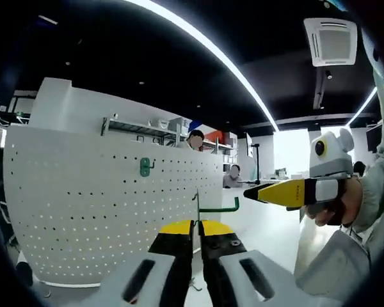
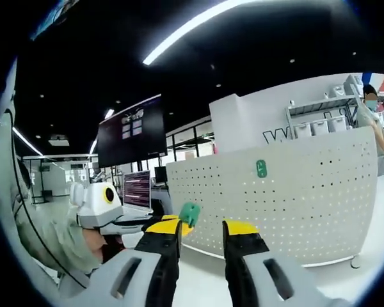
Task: Insert the hook assembly into the mounting plate slot until the hook locks in place.
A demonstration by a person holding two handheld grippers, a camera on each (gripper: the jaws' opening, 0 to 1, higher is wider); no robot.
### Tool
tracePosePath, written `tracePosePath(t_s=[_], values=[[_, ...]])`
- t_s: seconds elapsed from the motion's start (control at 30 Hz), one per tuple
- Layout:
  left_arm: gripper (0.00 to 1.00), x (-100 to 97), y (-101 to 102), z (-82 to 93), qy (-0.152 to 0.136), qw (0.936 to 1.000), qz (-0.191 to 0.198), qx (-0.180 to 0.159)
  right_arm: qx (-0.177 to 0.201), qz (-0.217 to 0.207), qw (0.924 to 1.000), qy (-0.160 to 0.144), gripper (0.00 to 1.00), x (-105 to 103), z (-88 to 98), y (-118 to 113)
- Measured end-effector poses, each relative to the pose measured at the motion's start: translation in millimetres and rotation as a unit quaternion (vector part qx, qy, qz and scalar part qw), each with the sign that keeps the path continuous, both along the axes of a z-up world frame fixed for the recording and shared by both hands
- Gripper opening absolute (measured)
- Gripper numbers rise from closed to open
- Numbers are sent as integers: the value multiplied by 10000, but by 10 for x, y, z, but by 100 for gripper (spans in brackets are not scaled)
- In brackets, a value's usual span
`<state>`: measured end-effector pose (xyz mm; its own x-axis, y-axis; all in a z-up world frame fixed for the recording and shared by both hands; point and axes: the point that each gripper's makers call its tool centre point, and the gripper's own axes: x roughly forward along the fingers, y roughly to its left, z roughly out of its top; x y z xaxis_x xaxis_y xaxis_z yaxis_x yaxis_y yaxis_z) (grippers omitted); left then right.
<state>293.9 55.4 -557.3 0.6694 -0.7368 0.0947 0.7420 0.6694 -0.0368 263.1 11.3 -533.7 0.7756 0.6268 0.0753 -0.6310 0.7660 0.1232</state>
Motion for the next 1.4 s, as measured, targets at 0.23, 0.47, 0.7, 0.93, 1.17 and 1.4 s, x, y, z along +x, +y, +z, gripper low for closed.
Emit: tracePosePath(t_s=[0.23, 0.47, 0.7, 0.93, 1.17, 1.4], values=[[4, -66, -69, 128, -131, 9998, -114, -110, 79, 128, 9999, -43, 19, 7, 91, 93], [4, -128, -130, 225, -278, 9993, -233, -130, 114, 206, 9997, -75, 17, 12, 140, 157], [4, -173, -162, 263, -306, 9990, -299, -162, 117, 254, 9995, -125, 13, 9, 184, 198], [4, -235, -207, 291, -368, 9984, -387, -158, 110, 268, 9995, -136, 8, 9, 190, 211], [4, -255, -221, 287, -368, 9983, -427, -165, 67, 279, 9995, -149, 3, 9, 183, 213], [4, -249, -224, 269, -367, 9984, -409, -121, 44, 270, 9995, -136, 2, 12, 160, 216]])
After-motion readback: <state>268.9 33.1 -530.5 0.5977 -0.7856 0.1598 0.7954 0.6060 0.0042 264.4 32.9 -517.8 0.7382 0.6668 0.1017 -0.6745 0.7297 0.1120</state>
